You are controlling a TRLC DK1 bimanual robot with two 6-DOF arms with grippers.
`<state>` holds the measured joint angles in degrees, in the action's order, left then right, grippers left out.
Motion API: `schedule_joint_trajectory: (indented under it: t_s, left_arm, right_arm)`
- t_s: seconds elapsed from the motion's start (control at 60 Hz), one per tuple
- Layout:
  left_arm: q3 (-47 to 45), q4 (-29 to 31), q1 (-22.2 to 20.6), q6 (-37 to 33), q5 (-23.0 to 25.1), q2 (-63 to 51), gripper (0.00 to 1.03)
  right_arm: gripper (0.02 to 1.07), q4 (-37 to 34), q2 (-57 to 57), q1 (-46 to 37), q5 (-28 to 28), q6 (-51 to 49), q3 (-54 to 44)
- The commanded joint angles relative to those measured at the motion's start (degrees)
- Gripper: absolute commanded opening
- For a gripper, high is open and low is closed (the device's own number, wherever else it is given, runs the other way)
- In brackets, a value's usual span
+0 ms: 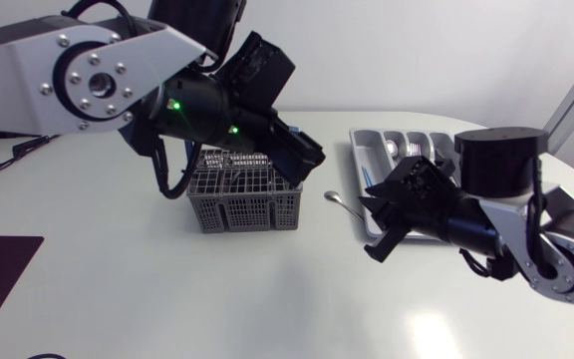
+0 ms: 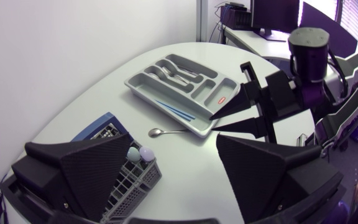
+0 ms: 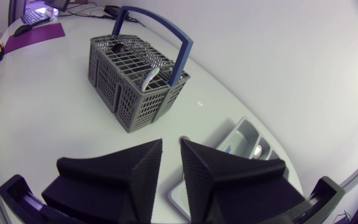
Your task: Unload the cutlery basket into the drawer organizer.
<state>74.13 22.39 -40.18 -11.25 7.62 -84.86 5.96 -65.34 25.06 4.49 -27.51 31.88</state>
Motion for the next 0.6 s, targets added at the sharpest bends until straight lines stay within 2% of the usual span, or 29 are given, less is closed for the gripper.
schedule_joint_trajectory:
  t_s: [0.0,0.25,0.583]
  left_arm:
    - [-2.8,0.1,1.7,-4.6,-0.7,2.2,0.97]
    - [-7.6,0.0,4.8,-10.6,-1.6,6.0,0.97]
    - [-12.9,-0.2,5.9,-15.1,-1.6,9.1,0.98]
  right_arm:
    - [0.49,-1.3,-5.3,-1.2,2.0,-0.6,3.4]
    - [0.66,-4.5,-21.3,-3.4,3.5,-0.9,13.7]
    - [0.75,-10.9,-39.2,-6.9,3.5,-3.2,27.9]
